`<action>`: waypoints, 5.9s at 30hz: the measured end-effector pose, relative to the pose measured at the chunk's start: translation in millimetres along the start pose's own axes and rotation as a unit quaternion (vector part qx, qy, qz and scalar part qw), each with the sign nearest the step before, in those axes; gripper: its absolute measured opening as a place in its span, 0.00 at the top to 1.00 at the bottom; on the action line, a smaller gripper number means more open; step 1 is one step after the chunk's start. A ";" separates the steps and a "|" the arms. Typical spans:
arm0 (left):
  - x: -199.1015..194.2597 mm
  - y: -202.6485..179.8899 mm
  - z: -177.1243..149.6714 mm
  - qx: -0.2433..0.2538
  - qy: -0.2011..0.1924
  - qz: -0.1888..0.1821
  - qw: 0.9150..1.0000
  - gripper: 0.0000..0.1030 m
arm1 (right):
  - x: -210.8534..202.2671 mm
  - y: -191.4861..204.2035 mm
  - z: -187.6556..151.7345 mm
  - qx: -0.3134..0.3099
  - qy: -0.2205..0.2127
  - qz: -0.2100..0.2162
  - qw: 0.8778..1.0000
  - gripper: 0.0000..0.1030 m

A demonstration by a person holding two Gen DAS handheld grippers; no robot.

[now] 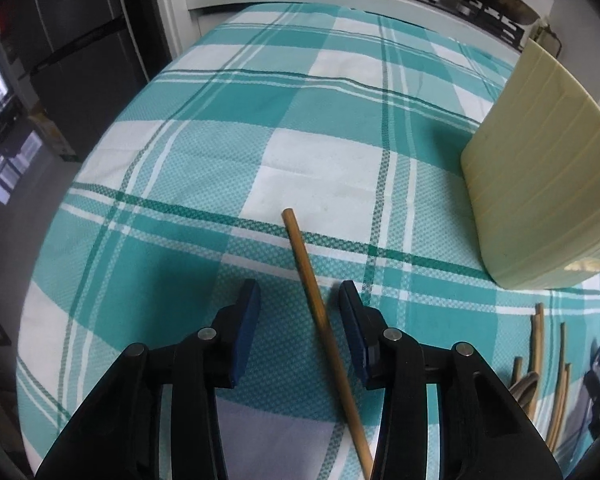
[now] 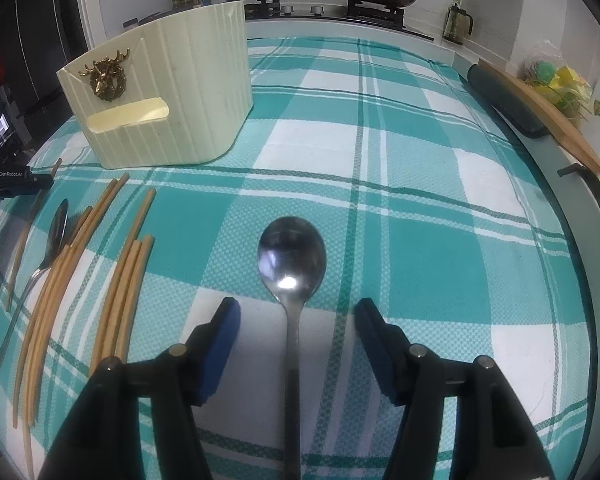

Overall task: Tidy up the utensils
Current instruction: 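Carry the chopstick with the left tool while the right tool carries the spoon toward the holder, then drop the chopstick into the holder with the left tool while the right tool drops the spoon in, then move both open tools back over the remaining utensils, then close the right tool on a single chopstick while the left tool moves toward the steel spoon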

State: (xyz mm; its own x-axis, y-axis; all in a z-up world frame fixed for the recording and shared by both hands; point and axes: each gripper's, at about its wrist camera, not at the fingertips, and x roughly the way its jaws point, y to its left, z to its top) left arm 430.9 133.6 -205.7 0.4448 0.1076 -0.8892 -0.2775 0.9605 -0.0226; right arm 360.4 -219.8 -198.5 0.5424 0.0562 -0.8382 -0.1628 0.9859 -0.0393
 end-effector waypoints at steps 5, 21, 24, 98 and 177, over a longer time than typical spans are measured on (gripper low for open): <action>-0.7 -1.7 2.2 0.006 -0.004 -0.012 1.000 0.92 | 12.4 4.2 17.2 0.010 -0.006 -0.014 1.000 0.45; -126.5 19.0 -20.5 -0.002 -0.125 -0.117 0.985 0.96 | -54.5 7.1 21.9 0.015 -0.101 0.000 0.995 0.65; -159.0 21.5 -28.0 0.002 -0.150 -0.132 0.980 0.96 | -78.4 8.8 20.8 0.017 -0.124 0.005 0.992 0.65; -119.9 -103.7 135.4 0.088 -0.172 -0.116 0.974 0.65 | -11.8 17.3 248.5 0.096 -0.124 0.107 0.982 0.60; -99.8 -36.4 -163.7 0.251 -0.040 -0.064 0.965 0.23 | -96.7 32.0 -129.0 0.109 0.030 0.005 0.994 0.91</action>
State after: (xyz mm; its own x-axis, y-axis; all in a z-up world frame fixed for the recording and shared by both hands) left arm 257.2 45.8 -190.9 0.5176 -0.0191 -0.8554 0.2221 0.9685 0.1128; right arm 196.4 -214.0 -188.8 0.4896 0.0636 -0.8696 0.0174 0.9964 0.0827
